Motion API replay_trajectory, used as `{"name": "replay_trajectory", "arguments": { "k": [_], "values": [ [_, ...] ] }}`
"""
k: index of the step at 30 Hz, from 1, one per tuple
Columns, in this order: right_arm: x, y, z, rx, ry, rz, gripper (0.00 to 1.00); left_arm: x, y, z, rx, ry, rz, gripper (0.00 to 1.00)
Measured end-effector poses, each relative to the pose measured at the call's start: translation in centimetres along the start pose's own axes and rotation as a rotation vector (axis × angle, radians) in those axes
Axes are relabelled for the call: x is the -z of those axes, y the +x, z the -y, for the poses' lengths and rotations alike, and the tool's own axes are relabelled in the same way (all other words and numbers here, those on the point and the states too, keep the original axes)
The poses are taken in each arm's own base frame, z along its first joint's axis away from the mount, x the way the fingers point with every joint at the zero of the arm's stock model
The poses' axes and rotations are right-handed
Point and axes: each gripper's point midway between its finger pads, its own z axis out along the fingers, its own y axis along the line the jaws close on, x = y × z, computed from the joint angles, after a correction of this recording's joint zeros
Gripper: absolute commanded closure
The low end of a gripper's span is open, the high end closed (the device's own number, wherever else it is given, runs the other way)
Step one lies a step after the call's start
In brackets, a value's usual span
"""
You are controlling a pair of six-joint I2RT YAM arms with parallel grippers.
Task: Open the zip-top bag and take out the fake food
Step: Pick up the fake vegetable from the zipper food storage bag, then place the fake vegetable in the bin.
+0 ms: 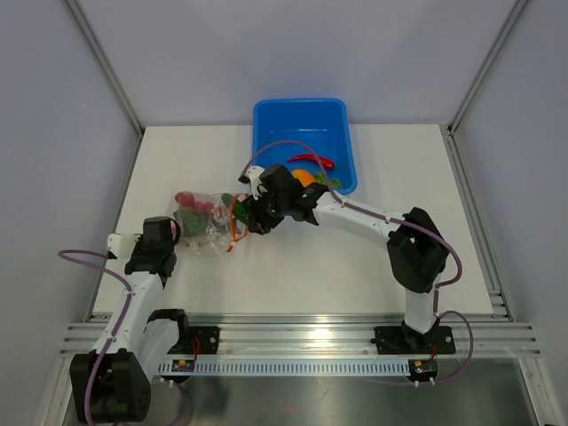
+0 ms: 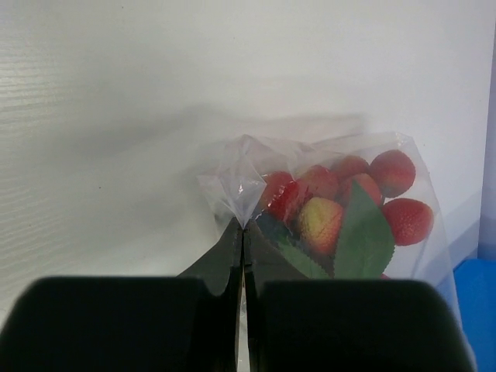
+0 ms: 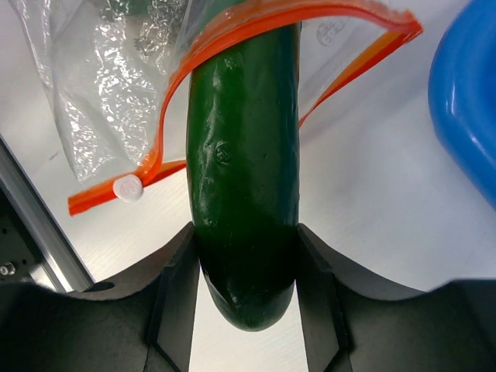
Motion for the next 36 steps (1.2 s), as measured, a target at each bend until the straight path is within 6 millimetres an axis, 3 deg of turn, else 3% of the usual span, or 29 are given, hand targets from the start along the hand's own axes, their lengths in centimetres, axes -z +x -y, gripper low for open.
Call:
{"name": "replay_trajectory", "arguments": {
  "k": [5, 9, 15, 25, 32, 36],
  "values": [
    [-0.1, -0.9, -0.3, -0.021, -0.007, 0.014, 0.62, 0.0, -0.1, -0.2, -0.002, -0.006, 0.009, 1.00],
    [0.4, 0.3, 0.1, -0.036, 0.012, -0.032, 0.62, -0.1, -0.1, -0.2, -0.003, -0.007, 0.009, 1.00],
    [3.6, 1.4, 1.4, -0.082, 0.043, -0.065, 0.62, -0.3, 0.1, -0.5, -0.019, -0.024, 0.005, 1.00],
    [9.3, -0.2, 4.0, -0.175, 0.095, 0.050, 0.62, -0.6, 0.3, -0.8, -0.053, -0.045, 0.000, 1.00],
    [9.9, -1.7, 5.9, -0.260, 0.120, 0.119, 0.61, -0.7, 0.3, -0.7, -0.070, -0.058, -0.004, 1.00],
    [9.1, -3.9, 7.6, -0.304, 0.146, 0.156, 0.60, -0.7, 0.4, -0.8, -0.074, -0.063, -0.005, 1.00]
  ]
}}
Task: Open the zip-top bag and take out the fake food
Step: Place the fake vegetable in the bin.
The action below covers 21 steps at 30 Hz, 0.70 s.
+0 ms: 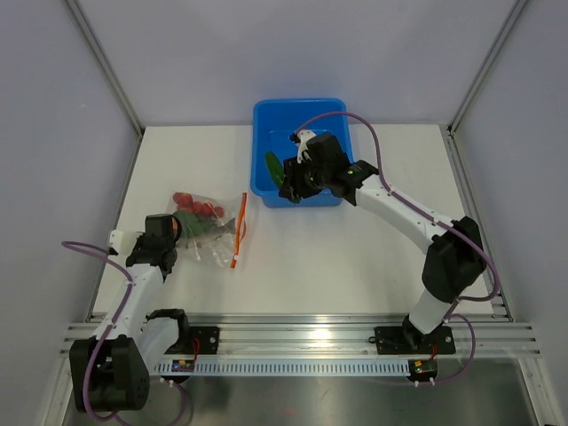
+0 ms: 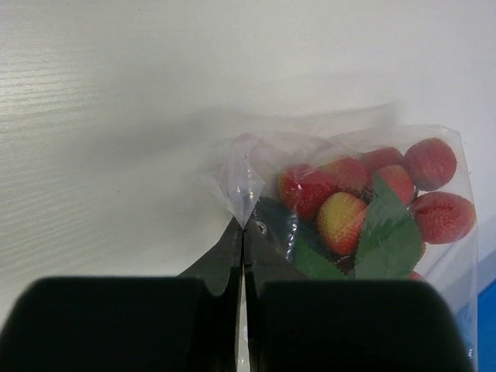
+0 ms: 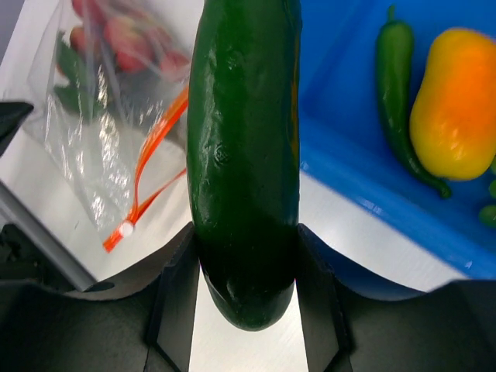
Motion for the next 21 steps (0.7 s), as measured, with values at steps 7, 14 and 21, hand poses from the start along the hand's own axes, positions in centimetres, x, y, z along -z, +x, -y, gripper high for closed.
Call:
{"name": "replay_trajectory", "arguments": {
  "k": [7, 14, 21],
  "values": [
    [-3.7, -6.1, 4.9, -0.072, 0.123, 0.088, 0.60, 0.0, 0.0, 0.0, -0.008, -0.001, -0.002, 1.00],
    [-6.0, -9.7, 11.4, -0.151, 0.260, 0.172, 0.60, -0.1, 0.1, -0.1, -0.018, -0.009, -0.006, 1.00],
    [-8.4, -11.6, 15.7, -0.161, 0.377, 0.233, 0.60, -0.1, 0.2, 0.0, -0.020, -0.003, -0.008, 1.00]
  ]
}}
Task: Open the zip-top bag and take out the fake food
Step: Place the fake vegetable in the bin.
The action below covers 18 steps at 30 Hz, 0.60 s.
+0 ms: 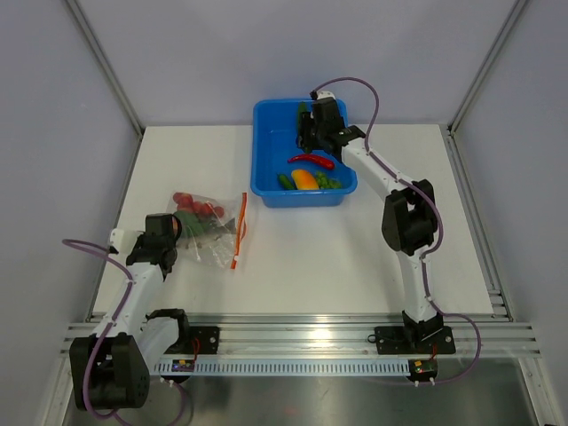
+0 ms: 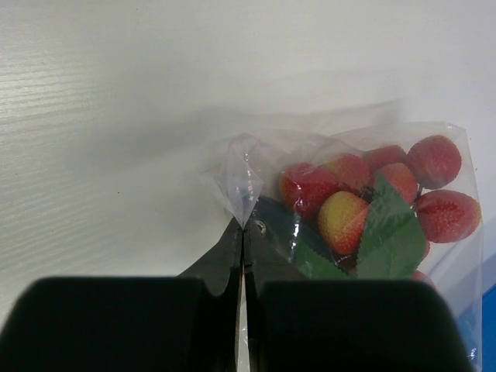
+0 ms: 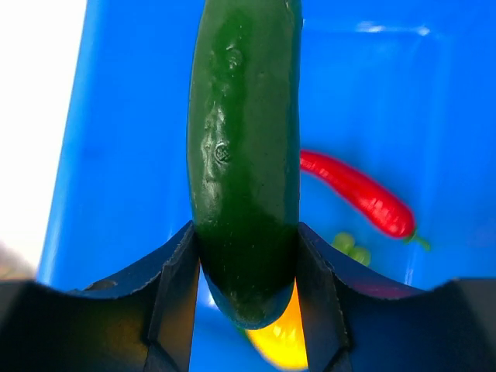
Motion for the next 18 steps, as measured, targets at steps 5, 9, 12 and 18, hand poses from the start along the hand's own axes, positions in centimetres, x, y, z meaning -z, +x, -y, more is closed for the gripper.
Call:
{"name": "replay_trajectory", "arguments": {
  "k": [5, 9, 12, 18],
  "values": [
    [-2.5, -0.2, 2.0, 0.015, 0.067, 0.019, 0.65, 0.2, -0.2, 0.5, 0.012, 0.028, 0.005, 1.00],
    [-4.0, 0.8, 4.9, 0.000, 0.114, -0.007, 0.67, 0.7, -0.5, 1.1, 0.033, 0.090, 0.015, 1.00],
    [-4.9, 1.6, 7.9, -0.018, 0.157, -0.025, 0.68, 0.9, -0.6, 1.4, 0.042, 0.132, 0.020, 1.00],
    [-5.4, 2.3, 10.8, -0.006, 0.202, -0.036, 0.62, 1.1, -0.8, 2.0, 0.035, 0.175, 0.026, 1.00]
  ]
}}
